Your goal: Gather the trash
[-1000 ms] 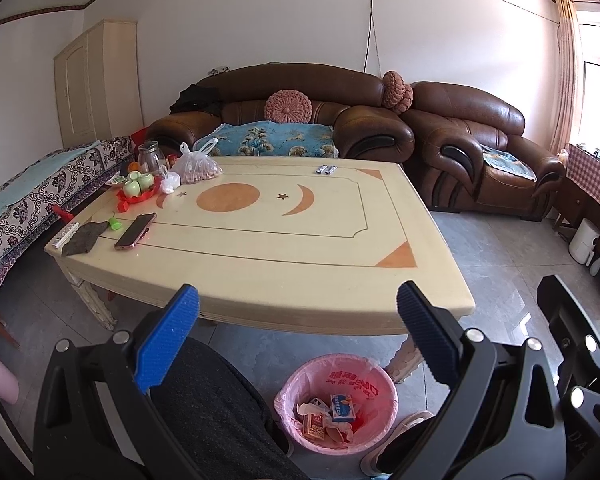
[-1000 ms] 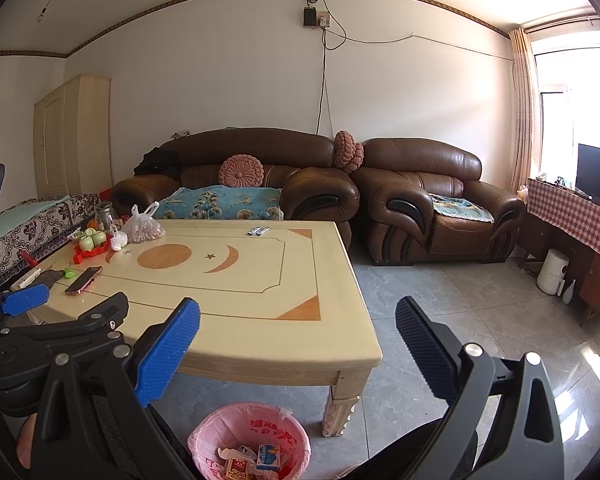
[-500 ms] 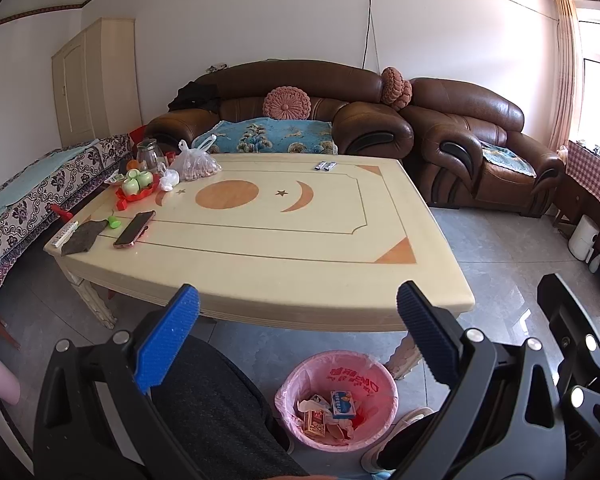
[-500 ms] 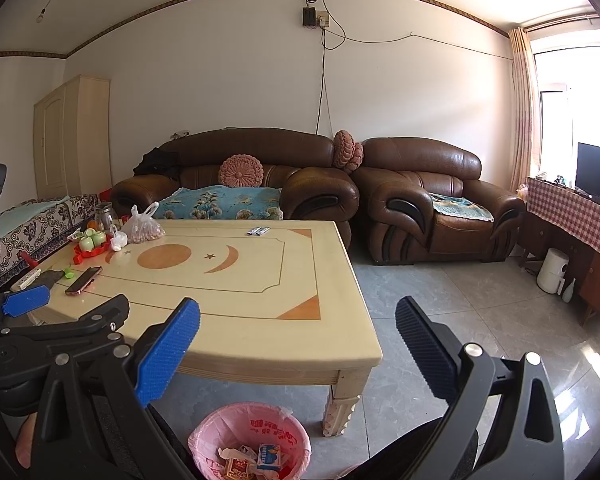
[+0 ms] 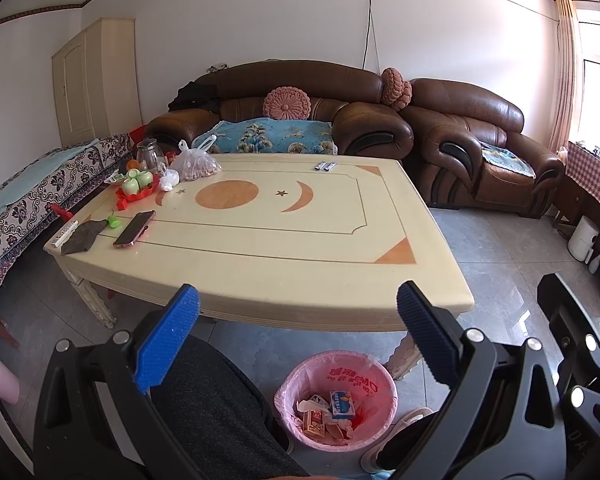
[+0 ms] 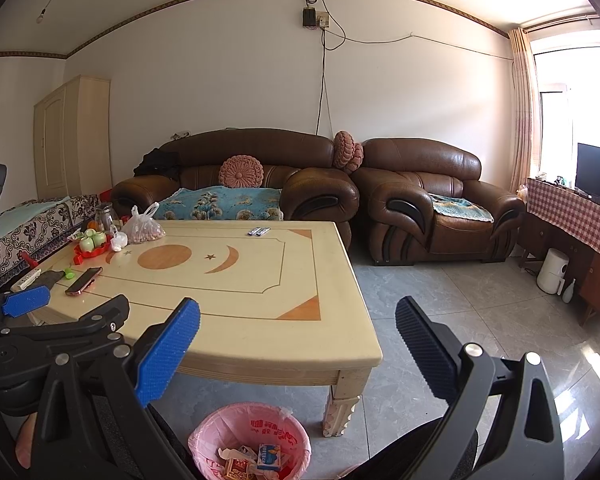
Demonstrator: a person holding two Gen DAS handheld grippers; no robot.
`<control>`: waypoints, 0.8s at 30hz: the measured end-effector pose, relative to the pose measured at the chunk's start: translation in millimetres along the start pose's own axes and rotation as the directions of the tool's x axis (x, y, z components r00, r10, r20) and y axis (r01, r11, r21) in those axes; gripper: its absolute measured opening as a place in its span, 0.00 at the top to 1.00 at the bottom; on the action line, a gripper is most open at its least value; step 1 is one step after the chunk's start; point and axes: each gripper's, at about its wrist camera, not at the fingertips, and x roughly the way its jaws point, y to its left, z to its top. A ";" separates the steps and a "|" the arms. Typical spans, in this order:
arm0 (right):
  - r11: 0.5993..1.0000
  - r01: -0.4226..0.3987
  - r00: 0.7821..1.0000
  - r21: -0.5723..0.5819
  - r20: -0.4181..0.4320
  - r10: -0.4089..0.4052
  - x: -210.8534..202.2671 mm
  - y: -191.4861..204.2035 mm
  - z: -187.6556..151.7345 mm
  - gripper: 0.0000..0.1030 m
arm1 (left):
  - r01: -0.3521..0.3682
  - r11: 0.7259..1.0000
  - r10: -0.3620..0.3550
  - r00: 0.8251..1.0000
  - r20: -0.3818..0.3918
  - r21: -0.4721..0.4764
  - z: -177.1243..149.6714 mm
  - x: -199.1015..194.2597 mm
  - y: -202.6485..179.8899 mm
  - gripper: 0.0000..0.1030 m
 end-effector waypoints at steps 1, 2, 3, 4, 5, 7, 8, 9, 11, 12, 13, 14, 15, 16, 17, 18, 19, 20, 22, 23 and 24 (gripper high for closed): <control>1.000 -0.001 1.000 0.001 0.000 0.001 -0.3 0.1 -0.3 0.07 | 0.000 1.000 0.000 1.000 0.000 0.000 0.3 0.0 0.3 0.06; 1.000 -0.001 1.000 0.001 -0.001 0.001 0.1 -0.2 0.0 0.07 | 0.000 1.000 0.000 1.000 0.000 0.000 0.3 0.0 0.4 0.06; 1.000 0.000 1.000 0.000 0.000 0.000 -0.3 0.2 -0.3 0.07 | -0.001 1.000 0.001 1.000 -0.002 0.000 0.4 0.0 0.3 0.06; 1.000 0.001 1.000 0.000 0.001 -0.001 -0.4 0.2 -0.3 0.07 | -0.001 1.000 0.001 1.000 -0.003 0.000 0.3 0.0 0.3 0.06; 1.000 0.002 1.000 -0.001 0.001 -0.002 -0.5 0.5 -0.3 0.07 | 0.000 1.000 0.000 1.000 -0.002 0.000 0.6 -0.5 0.4 0.06; 1.000 0.000 1.000 -0.001 0.002 0.000 -0.4 0.4 0.0 0.07 | -0.001 1.000 0.001 1.000 -0.002 -0.001 0.6 -0.5 0.5 0.06; 1.000 0.001 1.000 -0.001 0.002 -0.001 -0.6 0.8 -0.3 0.07 | -0.001 1.000 0.001 1.000 0.000 -0.001 0.6 -0.6 0.5 0.06; 1.000 0.001 1.000 -0.001 0.001 -0.001 -0.6 0.7 -0.3 0.07 | -0.001 1.000 0.001 1.000 -0.001 0.001 1.0 -0.4 0.7 0.06; 1.000 0.000 1.000 -0.002 0.001 0.000 -0.9 1.4 -0.3 0.07 | 0.000 1.000 0.000 1.000 -0.002 0.001 1.2 0.0 0.8 0.06; 1.000 0.000 1.000 -0.001 0.001 0.000 -1.0 1.4 -0.3 0.07 | -0.001 1.000 0.001 1.000 -0.003 0.000 1.3 0.1 1.0 0.06; 1.000 0.001 1.000 -0.001 0.002 -0.001 -1.0 1.4 -0.3 0.07 | 0.001 1.000 -0.001 1.000 -0.003 -0.001 1.0 0.1 1.0 0.06; 1.000 0.001 1.000 -0.002 0.002 -0.001 -0.8 1.5 -0.3 0.07 | 0.003 1.000 -0.003 1.000 -0.004 -0.001 1.1 0.5 1.1 0.06; 1.000 0.000 1.000 -0.002 0.001 0.000 -0.5 1.3 0.1 0.07 | 0.004 1.000 -0.004 1.000 -0.008 -0.003 1.0 0.8 1.3 0.06; 1.000 0.000 1.000 0.000 0.002 0.000 -1.1 1.3 -0.3 0.07 | 0.009 1.000 -0.009 1.000 -0.010 -0.005 0.9 1.3 1.8 0.06; 1.000 0.000 1.000 -0.001 0.002 0.000 -0.9 1.2 -0.1 0.07 | 0.015 1.000 -0.015 1.000 -0.013 -0.004 1.0 1.9 2.0 0.06; 1.000 0.002 1.000 -0.003 0.002 -0.002 -0.9 1.5 -0.4 0.07 | 0.014 1.000 -0.015 1.000 -0.016 -0.004 1.2 2.3 2.4 0.06; 1.000 0.003 1.000 -0.003 0.002 -0.003 -0.7 1.6 -0.1 0.07 | 0.010 1.000 -0.010 1.000 -0.015 -0.004 0.9 2.3 2.2 0.06; 1.000 0.001 1.000 -0.003 0.000 -0.001 -0.8 2.5 -0.3 0.07 | 0.004 1.000 -0.004 1.000 -0.012 -0.003 0.7 2.2 2.0 0.06; 1.000 -0.002 1.000 -0.002 -0.001 0.002 -0.8 2.8 0.0 0.07 | 0.000 1.000 0.000 1.000 -0.011 -0.003 0.2 2.0 2.3 0.06; 1.000 -0.002 1.000 -0.002 -0.001 0.002 -0.6 3.1 0.2 0.07 | 0.003 1.000 -0.003 1.000 -0.012 -0.004 0.0 2.2 2.4 0.06; 1.000 -0.001 1.000 -0.003 0.000 0.001 -0.7 3.1 0.4 0.07 | 0.005 1.000 -0.005 1.000 -0.012 -0.005 -0.2 2.0 2.5 0.06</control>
